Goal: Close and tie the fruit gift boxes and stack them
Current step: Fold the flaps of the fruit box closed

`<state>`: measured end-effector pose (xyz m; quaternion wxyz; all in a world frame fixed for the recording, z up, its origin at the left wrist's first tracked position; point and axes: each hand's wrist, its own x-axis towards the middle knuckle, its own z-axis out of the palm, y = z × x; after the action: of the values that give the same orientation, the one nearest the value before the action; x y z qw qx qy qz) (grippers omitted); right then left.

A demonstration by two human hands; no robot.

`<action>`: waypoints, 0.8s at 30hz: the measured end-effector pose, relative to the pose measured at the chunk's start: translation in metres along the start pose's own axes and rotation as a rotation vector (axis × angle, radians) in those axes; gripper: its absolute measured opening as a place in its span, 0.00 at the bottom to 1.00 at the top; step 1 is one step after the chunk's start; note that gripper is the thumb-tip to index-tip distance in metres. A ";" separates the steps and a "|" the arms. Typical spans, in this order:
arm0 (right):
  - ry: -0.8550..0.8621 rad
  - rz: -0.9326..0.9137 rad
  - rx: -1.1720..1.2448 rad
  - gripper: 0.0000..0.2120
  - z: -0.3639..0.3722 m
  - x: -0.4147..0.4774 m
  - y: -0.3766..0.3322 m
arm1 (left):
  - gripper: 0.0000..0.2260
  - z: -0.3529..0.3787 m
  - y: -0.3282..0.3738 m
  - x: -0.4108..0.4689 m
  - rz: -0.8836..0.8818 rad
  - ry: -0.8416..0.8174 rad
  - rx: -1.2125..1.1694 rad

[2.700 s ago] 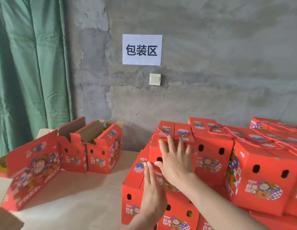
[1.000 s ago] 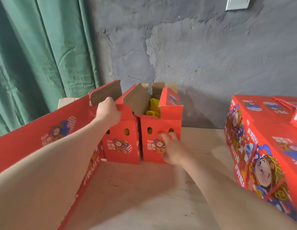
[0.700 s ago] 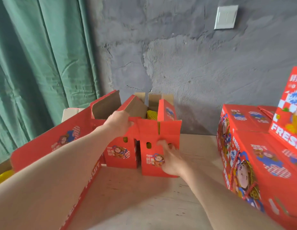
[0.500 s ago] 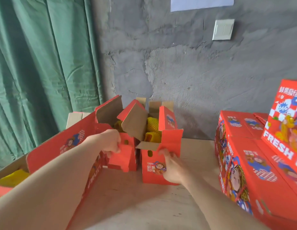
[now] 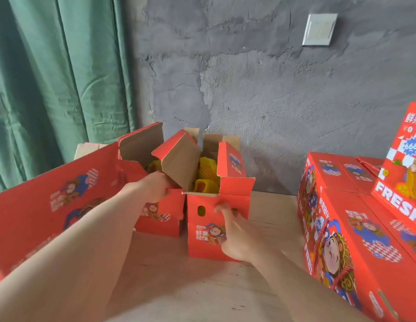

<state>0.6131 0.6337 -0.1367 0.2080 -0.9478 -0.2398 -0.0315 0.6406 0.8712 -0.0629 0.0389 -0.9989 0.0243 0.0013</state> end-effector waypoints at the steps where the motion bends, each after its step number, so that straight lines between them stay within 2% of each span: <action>1: -0.020 -0.006 0.016 0.30 0.000 0.004 0.002 | 0.16 0.006 -0.001 0.007 -0.006 0.001 0.040; 3: -0.048 -0.009 0.038 0.30 -0.001 0.010 0.003 | 0.17 0.018 -0.004 0.016 -0.044 0.031 0.088; 10: -0.087 -0.002 0.036 0.29 -0.007 -0.002 -0.001 | 0.12 0.020 0.013 -0.002 -0.039 0.170 -0.085; 16: -0.054 -0.077 0.064 0.28 -0.011 -0.055 -0.009 | 0.10 0.014 0.034 -0.041 -0.051 0.056 -0.125; 19: -0.096 -0.057 0.073 0.27 -0.018 -0.088 -0.010 | 0.08 0.009 0.054 -0.069 -0.016 -0.031 -0.119; 24: -0.167 0.007 0.057 0.27 -0.037 -0.150 -0.018 | 0.09 -0.003 0.090 -0.130 -0.001 -0.057 -0.124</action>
<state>0.4738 0.5669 -0.1204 0.2145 -0.9416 -0.2537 0.0551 0.5067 0.7872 -0.0659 -0.0222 -0.9990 0.0228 0.0313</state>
